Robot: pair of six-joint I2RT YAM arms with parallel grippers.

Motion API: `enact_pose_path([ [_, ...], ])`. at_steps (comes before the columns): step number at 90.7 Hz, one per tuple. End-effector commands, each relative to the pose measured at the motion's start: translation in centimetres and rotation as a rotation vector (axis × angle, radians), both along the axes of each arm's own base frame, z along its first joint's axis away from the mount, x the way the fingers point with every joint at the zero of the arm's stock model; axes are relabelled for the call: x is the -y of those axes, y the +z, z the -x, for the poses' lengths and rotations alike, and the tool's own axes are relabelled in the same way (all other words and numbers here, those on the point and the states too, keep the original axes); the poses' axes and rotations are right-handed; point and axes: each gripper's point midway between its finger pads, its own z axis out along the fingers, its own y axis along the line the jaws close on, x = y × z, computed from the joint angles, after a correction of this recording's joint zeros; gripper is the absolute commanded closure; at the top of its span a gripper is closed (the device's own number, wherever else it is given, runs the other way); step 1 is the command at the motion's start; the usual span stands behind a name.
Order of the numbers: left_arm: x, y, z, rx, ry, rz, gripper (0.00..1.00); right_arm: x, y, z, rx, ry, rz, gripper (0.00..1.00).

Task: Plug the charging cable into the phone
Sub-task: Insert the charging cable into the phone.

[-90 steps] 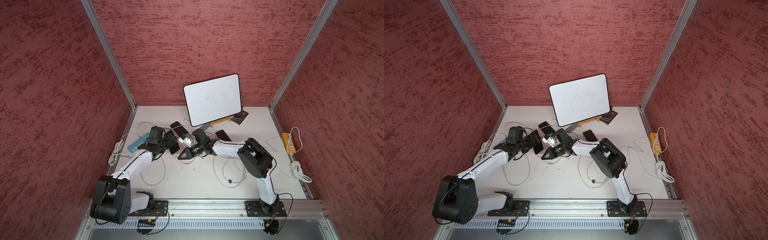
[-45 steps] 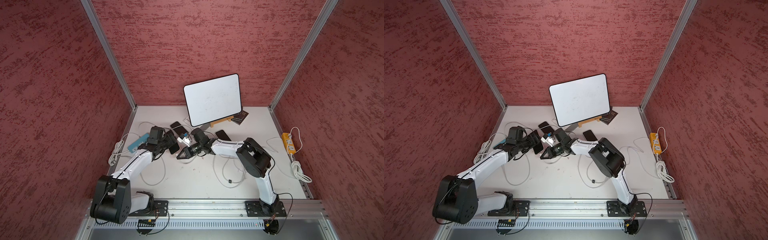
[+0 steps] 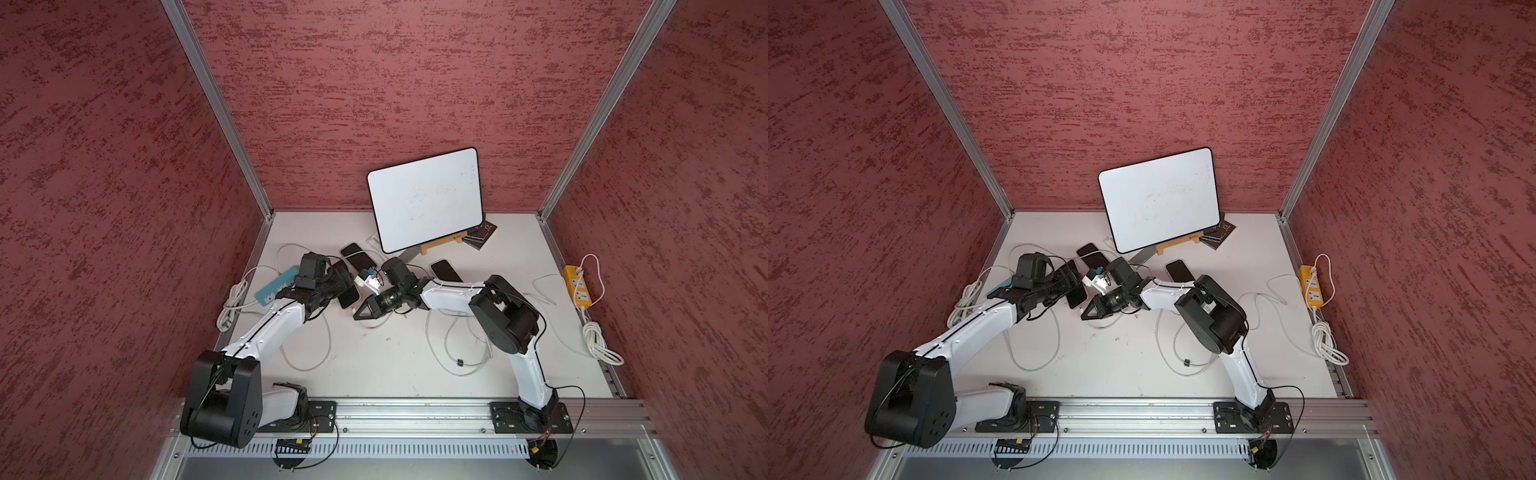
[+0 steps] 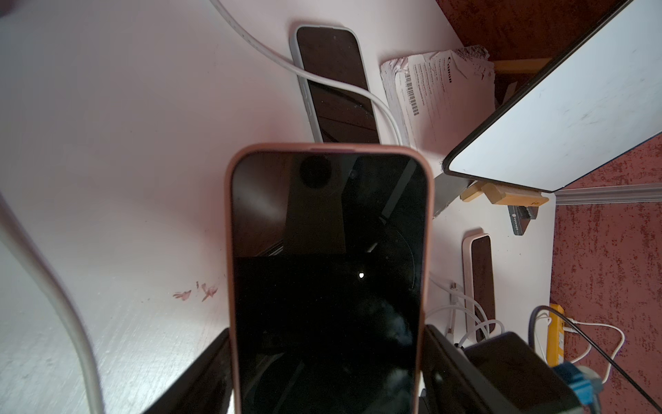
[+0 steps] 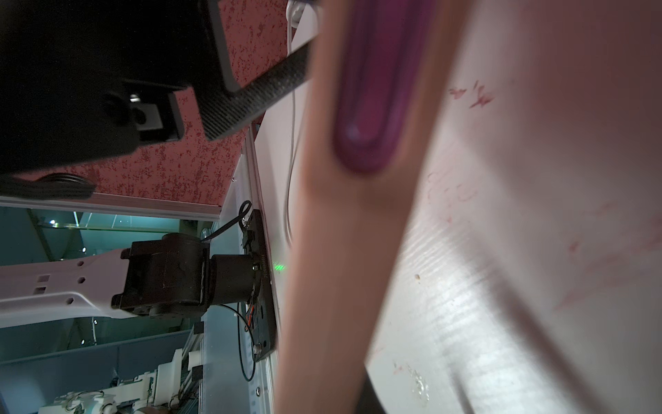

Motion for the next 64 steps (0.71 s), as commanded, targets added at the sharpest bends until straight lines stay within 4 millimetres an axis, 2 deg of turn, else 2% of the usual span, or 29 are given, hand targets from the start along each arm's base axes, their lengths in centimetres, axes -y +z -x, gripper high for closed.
enact_pose_path([
  [1, 0.3, 0.8, -0.8, 0.057, -0.01, 0.003, 1.0, -0.3, 1.7, 0.2, 0.023, 0.024, -0.049, 1.0],
  [29, 0.2, 0.6, -0.7, 0.057, -0.008, 0.002, 1.0, 0.1, 1.8, -0.3, 0.025, 0.005, -0.06, 1.0],
  [64, 0.3, 0.6, -0.6, 0.061, -0.012, 0.004, 1.0, 0.5, 1.1, -1.2, 0.006, -0.035, -0.03, 1.0],
])
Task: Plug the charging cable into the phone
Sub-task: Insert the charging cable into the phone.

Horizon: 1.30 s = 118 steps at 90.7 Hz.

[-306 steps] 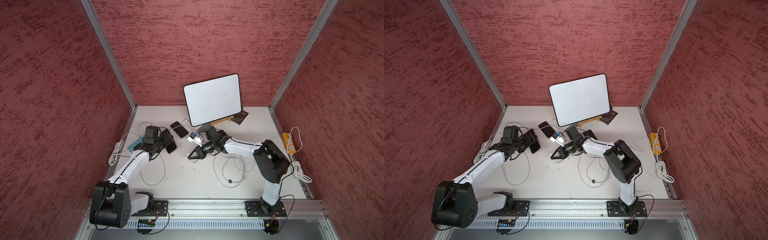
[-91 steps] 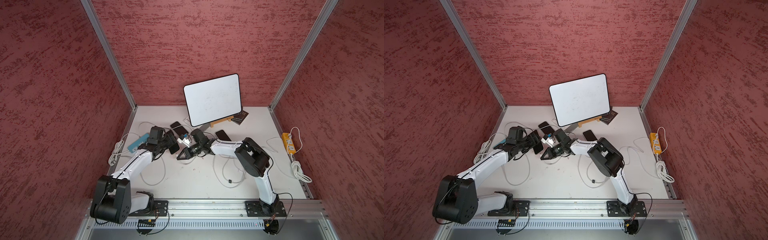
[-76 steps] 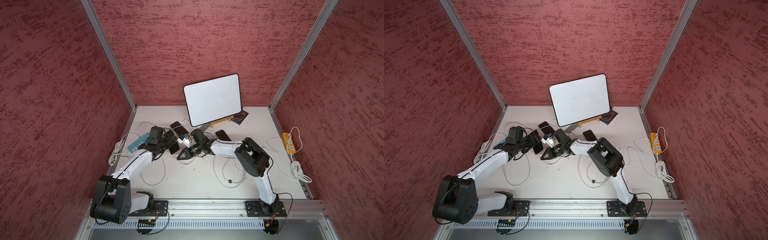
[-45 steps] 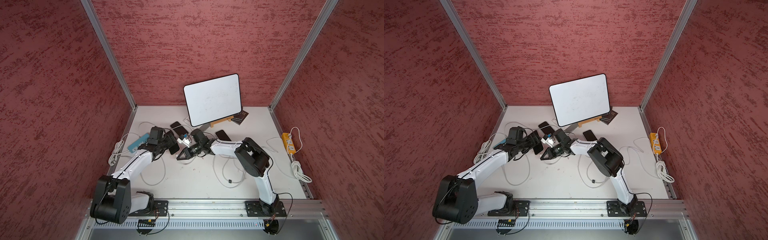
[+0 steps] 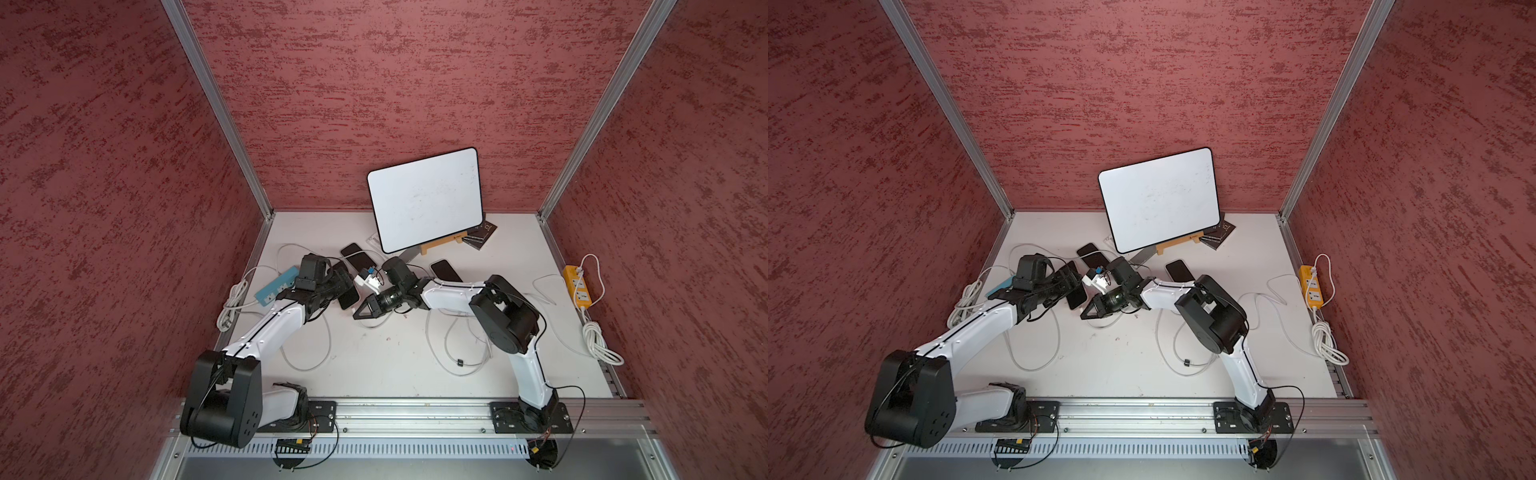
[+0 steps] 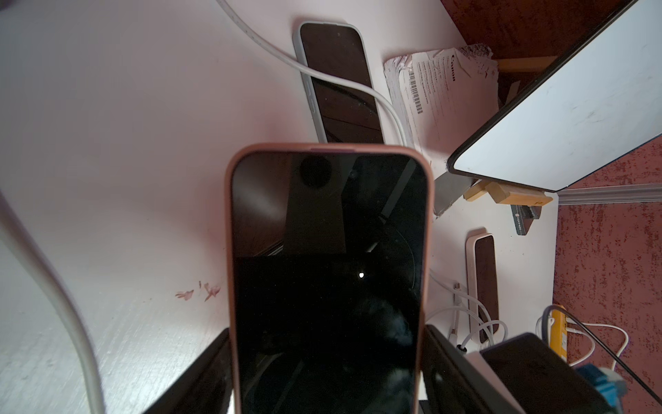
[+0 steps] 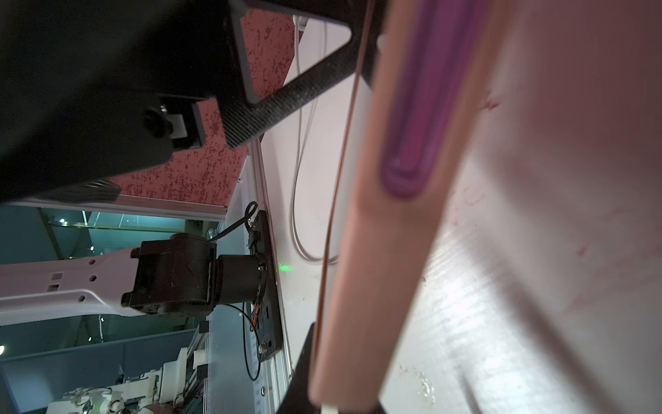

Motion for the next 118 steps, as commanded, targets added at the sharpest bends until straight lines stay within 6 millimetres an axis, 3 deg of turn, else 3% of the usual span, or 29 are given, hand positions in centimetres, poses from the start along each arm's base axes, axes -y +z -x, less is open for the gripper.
enact_pose_path([
  [1, 0.3, 1.0, -0.7, 0.06, -0.013, 0.003, 1.0, 0.3, 0.7, -0.7, 0.015, -0.026, -0.014, 1.0],
  [50, 0.7, 0.8, -0.5, 0.066, -0.024, -0.018, 1.0, 0.2, 1.1, -2.0, -0.012, -0.076, -0.008, 1.0],
  [76, 0.6, 0.6, 0.0, 0.059, -0.022, -0.033, 1.0, 0.3, 1.5, -3.7, 0.007, -0.121, -0.011, 1.0],
  [118, 1.2, 0.4, 1.5, 0.047, -0.052, -0.045, 1.0, -1.2, 3.0, -5.9, 0.041, -0.121, -0.053, 1.0],
])
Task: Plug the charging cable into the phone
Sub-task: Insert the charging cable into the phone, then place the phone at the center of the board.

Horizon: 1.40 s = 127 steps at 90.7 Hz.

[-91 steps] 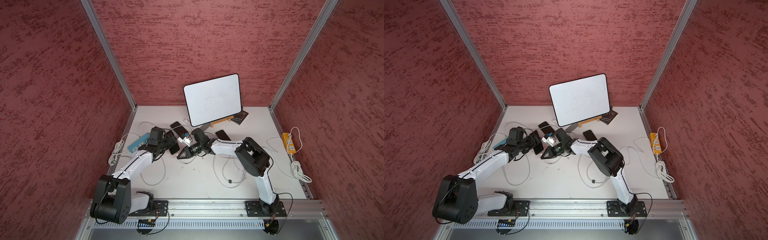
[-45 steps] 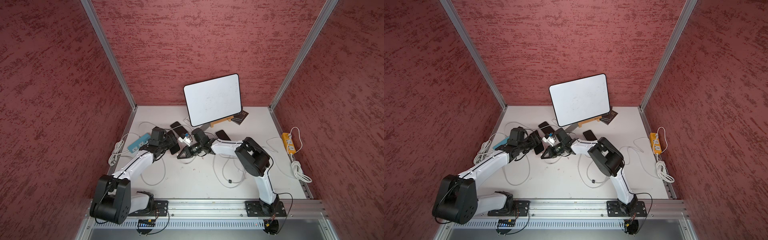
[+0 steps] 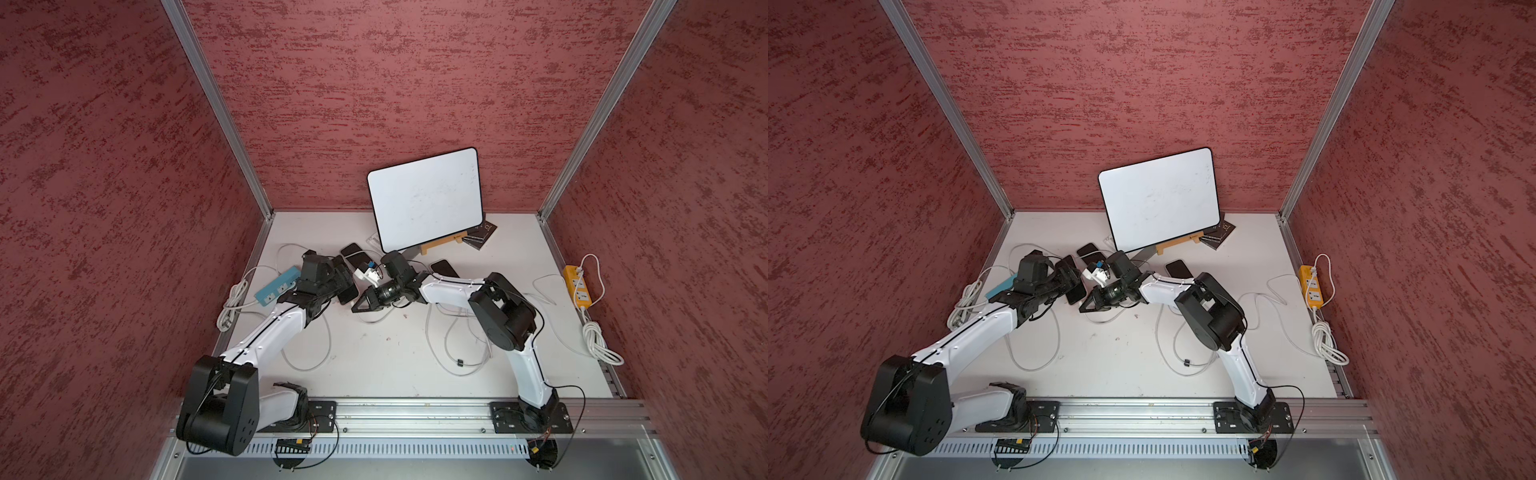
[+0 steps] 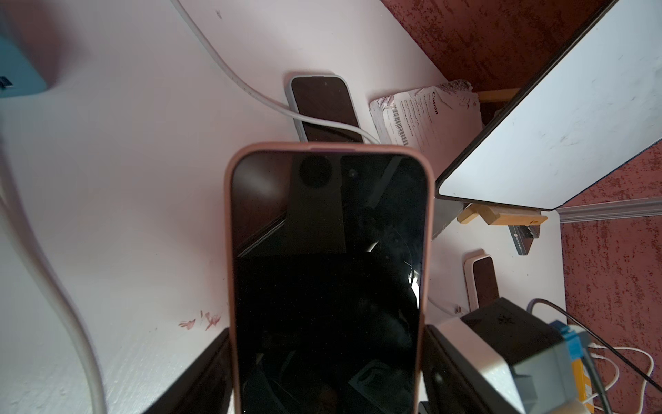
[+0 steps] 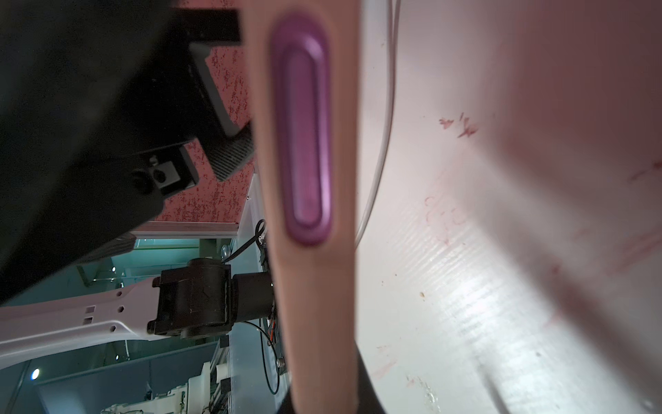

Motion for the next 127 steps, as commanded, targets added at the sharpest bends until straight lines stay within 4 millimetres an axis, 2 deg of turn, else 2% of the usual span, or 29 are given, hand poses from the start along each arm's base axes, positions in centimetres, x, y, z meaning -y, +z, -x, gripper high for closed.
enact_pose_path([
  [1, 1.6, -1.0, 2.2, -0.055, -0.083, 0.017, 1.0, -0.7, 2.1, -3.8, 0.11, -0.067, -0.06, 1.0],
  [21, 1.8, -1.3, 3.1, -0.068, -0.102, 0.022, 1.0, -0.7, 2.9, -4.6, 0.132, -0.069, -0.086, 1.0],
  [39, 1.8, -0.8, 3.5, -0.064, -0.113, 0.022, 1.0, -0.6, 3.7, -4.7, 0.159, -0.061, -0.101, 0.98],
  [69, 1.4, 0.1, 3.6, -0.053, -0.086, 0.018, 1.0, -0.2, 4.5, -3.9, 0.178, -0.024, -0.121, 0.77],
  [81, 0.6, 0.5, 3.5, -0.044, -0.043, 0.002, 1.0, 0.4, 4.7, -3.0, 0.176, 0.003, -0.128, 0.63],
  [92, -0.5, 0.7, 3.3, -0.057, 0.013, -0.025, 1.0, 1.2, 5.1, -2.0, 0.187, 0.022, -0.117, 0.55],
  [99, -1.5, 0.4, 3.3, -0.085, 0.064, -0.032, 1.0, 2.3, 5.4, -1.4, 0.206, 0.013, -0.098, 0.52],
  [109, -2.9, -1.3, 3.5, -0.182, 0.143, -0.041, 1.0, 4.4, 5.6, -1.4, 0.232, -0.036, -0.05, 0.49],
  [127, -4.2, -4.6, 3.8, -0.341, 0.198, -0.084, 0.88, 7.6, 5.0, -1.5, 0.258, -0.098, 0.023, 0.48],
])
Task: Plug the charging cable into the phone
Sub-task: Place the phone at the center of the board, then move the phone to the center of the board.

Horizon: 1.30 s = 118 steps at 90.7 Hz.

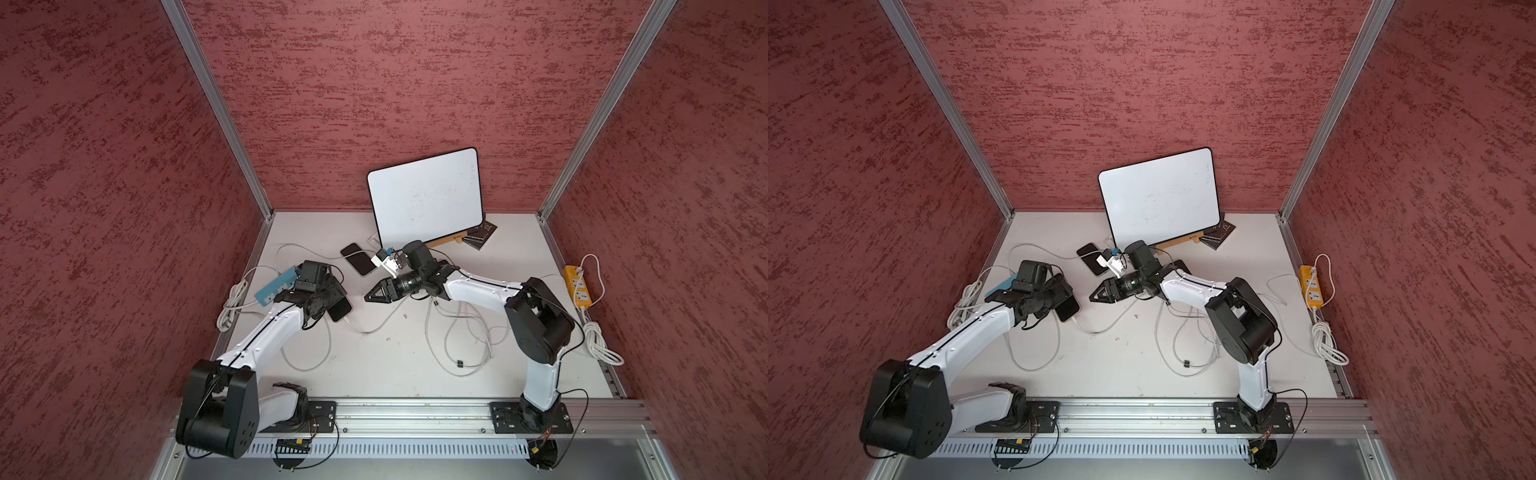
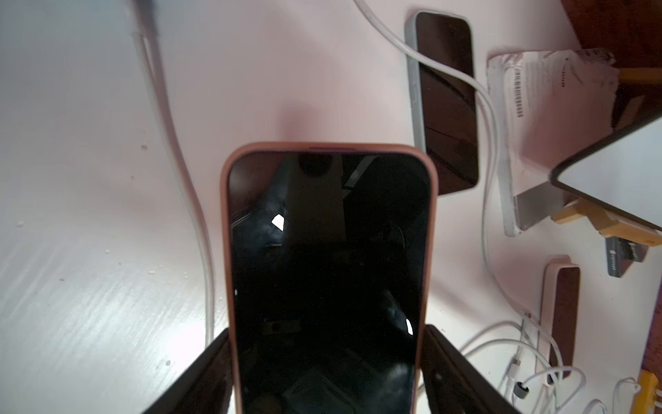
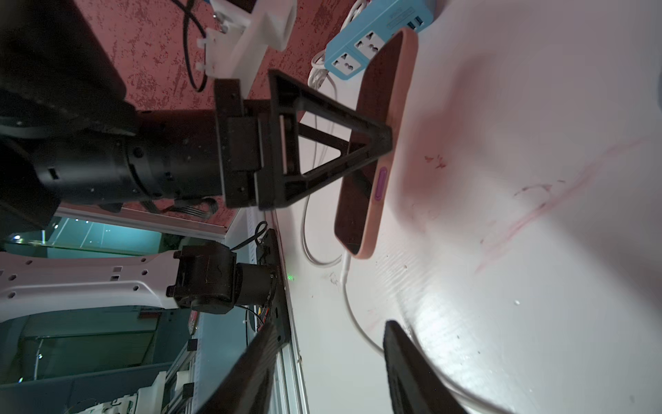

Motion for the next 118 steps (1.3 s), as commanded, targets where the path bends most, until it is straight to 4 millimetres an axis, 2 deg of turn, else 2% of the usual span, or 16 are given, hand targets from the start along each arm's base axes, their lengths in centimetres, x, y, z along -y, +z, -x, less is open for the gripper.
enact_pose_path([
  [1, -0.9, -0.5, -0.1, -0.059, 0.047, -0.033, 0.87, 2.0, -0.6, -0.8, 0.045, -0.056, 0.058, 0.48],
  [9, -1.1, -1.4, 0.0, -0.096, 0.046, -0.052, 0.8, 2.6, -1.0, -0.8, 0.041, -0.067, 0.067, 0.48],
  [12, -1.2, -1.5, 0.0, -0.107, 0.047, -0.057, 0.75, 2.8, -1.0, -0.8, 0.042, -0.07, 0.066, 0.48],
  [18, -1.3, -1.7, 0.1, -0.122, 0.049, -0.068, 0.44, 3.0, -1.1, -0.9, 0.04, -0.077, 0.066, 0.47],
  [24, -1.9, -1.6, 0.3, -0.136, 0.062, -0.099, 0.07, 3.2, -0.9, -1.0, 0.045, -0.082, 0.064, 0.46],
  [27, -2.2, -1.4, 0.5, -0.143, 0.07, -0.121, 0.01, 3.3, -0.8, -1.0, 0.048, -0.086, 0.064, 0.45],
  [38, -3.8, -0.4, 0.9, -0.167, 0.105, -0.201, 0.0, 3.8, -0.6, -1.3, 0.071, -0.108, 0.071, 0.37],
  [49, -4.6, 1.0, 0.5, -0.161, 0.131, -0.234, 0.0, 4.6, -0.6, -1.8, 0.102, -0.15, 0.109, 0.36],
  [62, -2.5, 3.1, -2.3, -0.102, 0.111, -0.191, 0.0, 5.8, -0.1, -2.6, 0.138, -0.224, 0.154, 0.35],
  [70, -0.9, 3.6, -4.5, -0.119, 0.096, -0.197, 0.0, 6.8, 0.3, -2.8, 0.161, -0.264, 0.194, 0.35],
  [82, 1.9, 2.4, -7.9, -0.169, 0.053, -0.177, 0.0, 7.9, 0.7, -2.3, 0.189, -0.283, 0.225, 0.33],
  [97, 4.3, 0.6, -11.5, -0.186, 0.021, -0.138, 0.0, 8.7, 0.5, -1.5, 0.201, -0.282, 0.233, 0.33],
  [118, 6.2, -1.4, -14.5, -0.22, -0.006, -0.142, 0.0, 9.0, 0.1, -1.0, 0.2, -0.273, 0.235, 0.32],
])
